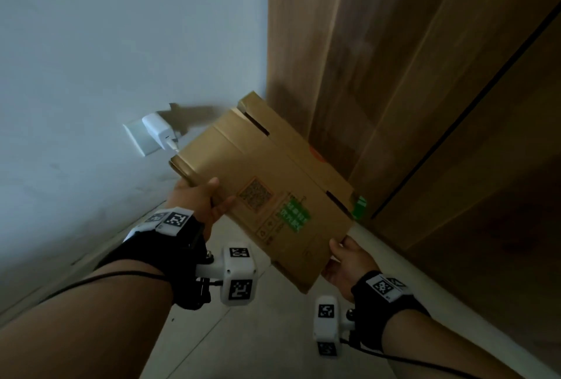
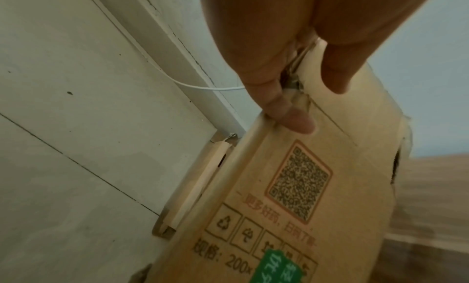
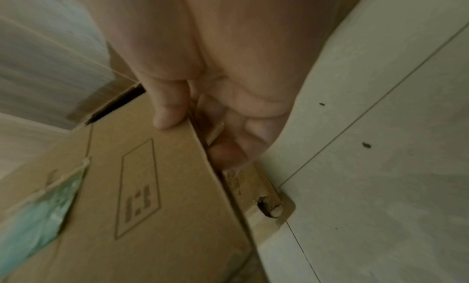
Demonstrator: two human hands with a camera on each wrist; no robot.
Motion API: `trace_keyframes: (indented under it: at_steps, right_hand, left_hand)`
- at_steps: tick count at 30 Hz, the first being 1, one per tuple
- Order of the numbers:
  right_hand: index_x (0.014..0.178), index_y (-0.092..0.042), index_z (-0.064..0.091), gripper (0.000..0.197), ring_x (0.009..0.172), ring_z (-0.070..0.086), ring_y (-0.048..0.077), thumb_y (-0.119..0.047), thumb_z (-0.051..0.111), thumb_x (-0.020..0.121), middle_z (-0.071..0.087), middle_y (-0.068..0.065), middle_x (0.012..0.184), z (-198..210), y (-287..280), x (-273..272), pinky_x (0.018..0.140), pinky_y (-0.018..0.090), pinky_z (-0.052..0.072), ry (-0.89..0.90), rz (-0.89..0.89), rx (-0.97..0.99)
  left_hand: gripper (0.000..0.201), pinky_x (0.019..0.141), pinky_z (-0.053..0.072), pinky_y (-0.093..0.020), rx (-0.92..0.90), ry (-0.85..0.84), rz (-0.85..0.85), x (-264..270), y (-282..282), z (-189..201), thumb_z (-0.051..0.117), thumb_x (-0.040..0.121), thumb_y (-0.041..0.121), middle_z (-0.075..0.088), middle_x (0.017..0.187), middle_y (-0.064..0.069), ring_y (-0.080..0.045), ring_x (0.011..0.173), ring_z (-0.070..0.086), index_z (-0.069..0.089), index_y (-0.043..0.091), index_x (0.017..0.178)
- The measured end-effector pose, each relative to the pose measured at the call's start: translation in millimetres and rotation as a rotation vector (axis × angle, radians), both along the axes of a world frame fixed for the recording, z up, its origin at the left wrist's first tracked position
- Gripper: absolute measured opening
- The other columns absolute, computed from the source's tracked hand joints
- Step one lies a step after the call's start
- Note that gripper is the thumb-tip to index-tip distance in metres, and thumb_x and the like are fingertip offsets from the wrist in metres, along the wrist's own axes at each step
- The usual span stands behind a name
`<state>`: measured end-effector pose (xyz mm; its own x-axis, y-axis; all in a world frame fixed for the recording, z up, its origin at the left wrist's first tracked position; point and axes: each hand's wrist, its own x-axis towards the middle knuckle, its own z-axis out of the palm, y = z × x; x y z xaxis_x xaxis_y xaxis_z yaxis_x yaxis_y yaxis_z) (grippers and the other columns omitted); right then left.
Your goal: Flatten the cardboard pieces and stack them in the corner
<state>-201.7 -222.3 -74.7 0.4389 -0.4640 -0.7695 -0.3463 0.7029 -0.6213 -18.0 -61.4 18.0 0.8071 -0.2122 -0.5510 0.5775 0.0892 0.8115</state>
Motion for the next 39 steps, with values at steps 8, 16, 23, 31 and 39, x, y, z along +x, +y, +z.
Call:
trace_keyframes:
  at_steps: [8,16,23,31,39]
  right_hand:
    - [0.117,-0.016,0.054,0.023,0.082,0.061,0.027,-0.015,0.040,0.099,0.065,0.007,0.093,-40.9,-16.4,40.2,0.069,0.037,0.051,-0.039,-0.100,-0.002]
    - [0.126,-0.012,0.048,0.030,0.079,0.059,0.027,-0.014,0.041,0.098,0.061,0.009,0.091,-75.0,-26.6,59.8,0.065,0.037,0.051,-0.004,-0.151,-0.014]
    - [0.123,-0.011,0.051,0.028,0.092,0.058,0.033,-0.013,0.045,0.096,0.061,0.011,0.088,-100.4,-31.6,87.2,0.089,0.050,0.049,0.038,-0.130,-0.035]
    - [0.125,-0.007,0.056,0.033,0.095,0.062,0.035,-0.015,0.050,0.093,0.063,0.017,0.106,-120.9,-51.9,92.7,0.088,0.047,0.053,0.191,-0.075,-0.147]
    - [0.139,-0.010,0.041,0.050,0.111,0.057,0.037,0.002,0.048,0.091,0.058,0.022,0.124,-125.5,-59.5,93.5,0.096,0.043,0.049,0.265,-0.006,-0.166]
  left_hand:
    - [0.048,0.043,0.050,-0.012,0.105,0.015,-0.234,13.0,-19.1,-60.5,0.044,0.093,0.002,0.046,0.144,-0.019,-0.022,0.099,0.052,0.037,0.008,0.141]
    - [0.059,0.072,0.050,-0.030,0.175,0.090,-0.235,25.3,-21.7,-99.2,0.056,0.088,0.004,0.057,0.116,-0.011,-0.023,0.104,0.056,0.037,0.012,0.143]
    - [0.055,0.072,0.048,-0.030,0.222,0.106,-0.274,32.2,-13.9,-115.9,0.056,0.089,0.005,0.057,0.110,-0.013,-0.025,0.102,0.055,0.039,0.010,0.141]
    - [0.051,0.083,0.051,-0.036,0.274,0.077,-0.324,33.0,-10.0,-123.9,0.057,0.088,0.008,0.059,0.112,-0.012,-0.024,0.104,0.058,0.045,0.010,0.137]
    - [0.049,0.071,0.050,-0.028,0.278,0.080,-0.378,31.6,-13.4,-129.5,0.059,0.087,0.010,0.062,0.098,-0.004,-0.022,0.098,0.058,0.048,0.014,0.134]
